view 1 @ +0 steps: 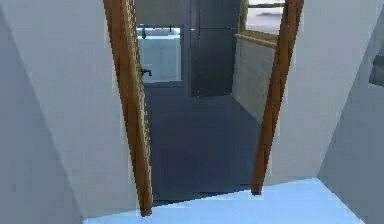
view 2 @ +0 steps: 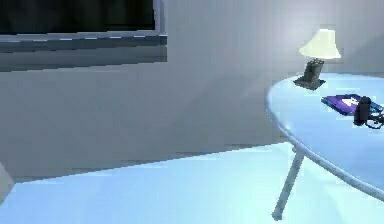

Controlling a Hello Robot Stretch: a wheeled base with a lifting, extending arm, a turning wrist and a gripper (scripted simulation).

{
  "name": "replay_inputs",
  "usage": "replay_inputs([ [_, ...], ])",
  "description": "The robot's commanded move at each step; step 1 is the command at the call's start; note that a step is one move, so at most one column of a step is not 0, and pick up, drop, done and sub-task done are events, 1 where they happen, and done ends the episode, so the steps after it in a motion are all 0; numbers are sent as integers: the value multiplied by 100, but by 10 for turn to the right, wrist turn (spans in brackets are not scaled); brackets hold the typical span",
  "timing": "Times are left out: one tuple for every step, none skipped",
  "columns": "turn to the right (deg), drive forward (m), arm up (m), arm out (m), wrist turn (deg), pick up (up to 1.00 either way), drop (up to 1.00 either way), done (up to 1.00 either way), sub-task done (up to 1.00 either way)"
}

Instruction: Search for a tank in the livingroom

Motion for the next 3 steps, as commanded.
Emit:
replay_inputs([
  [0,100,0,0,0,0,0,0,0],
  [-180,0,0,0,0,0,0,0,0],
  [-30,0,0,0,0,0,0,0,0],
])
